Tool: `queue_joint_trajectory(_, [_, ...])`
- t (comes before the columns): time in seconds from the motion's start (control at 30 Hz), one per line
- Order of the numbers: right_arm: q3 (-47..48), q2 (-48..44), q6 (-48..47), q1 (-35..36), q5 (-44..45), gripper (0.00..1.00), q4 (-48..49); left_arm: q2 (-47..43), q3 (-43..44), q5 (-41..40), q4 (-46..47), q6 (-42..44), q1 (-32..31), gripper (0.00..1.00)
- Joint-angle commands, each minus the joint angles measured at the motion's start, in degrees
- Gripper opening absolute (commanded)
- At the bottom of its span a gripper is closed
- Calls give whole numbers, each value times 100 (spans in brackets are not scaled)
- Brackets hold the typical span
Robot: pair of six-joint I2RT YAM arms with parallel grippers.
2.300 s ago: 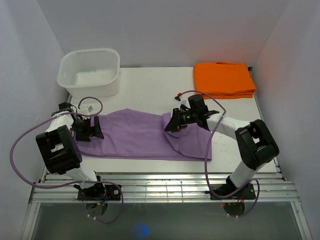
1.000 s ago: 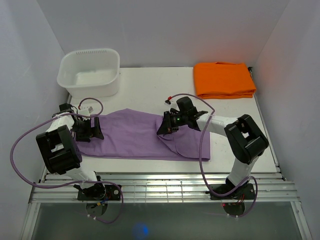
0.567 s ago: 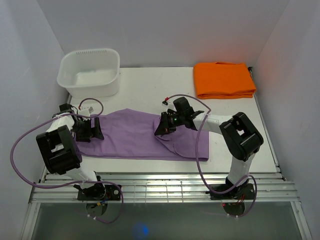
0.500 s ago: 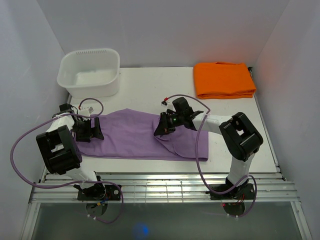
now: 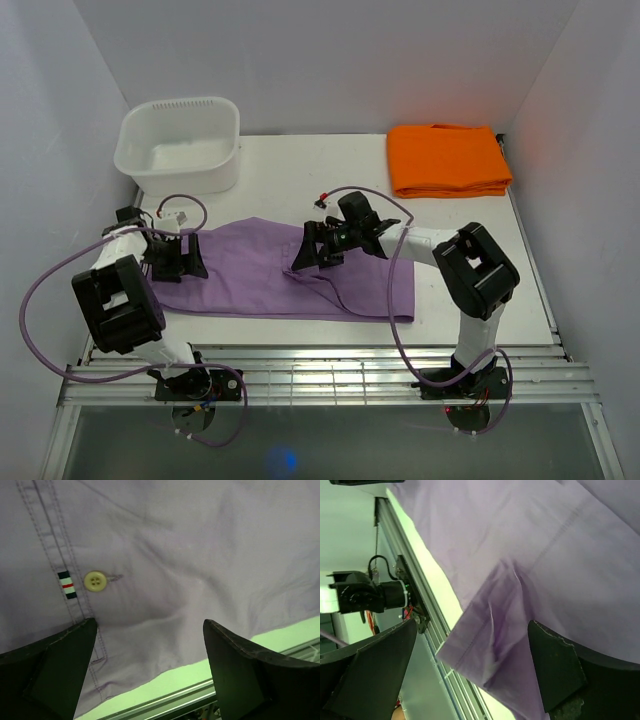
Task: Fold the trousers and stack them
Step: Fold the trousers
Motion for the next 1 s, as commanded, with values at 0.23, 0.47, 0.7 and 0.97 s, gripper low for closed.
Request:
queue_joint_trajectory(0.23, [621,-1151,-1495,-466,-1517,86,-668,-1251,1186,2666,-973,726,-135,98])
queue_joint_trajectory(0.47, [-108,-2172,-3139,-2627,-957,77,-2838,-1260,696,2712,-579,-667,-1620,88])
queue_joint_trajectory(0.7, [-293,-2287,-4713,-4492,-262,78,-4677,-1095,-299,2151,1152,-2329,-3009,79])
queue_joint_trajectory(0.97, [-759,-1839,-4969,-4941,-15,81,-4880,-57,-150,1667,1610,-2745,-3581,79])
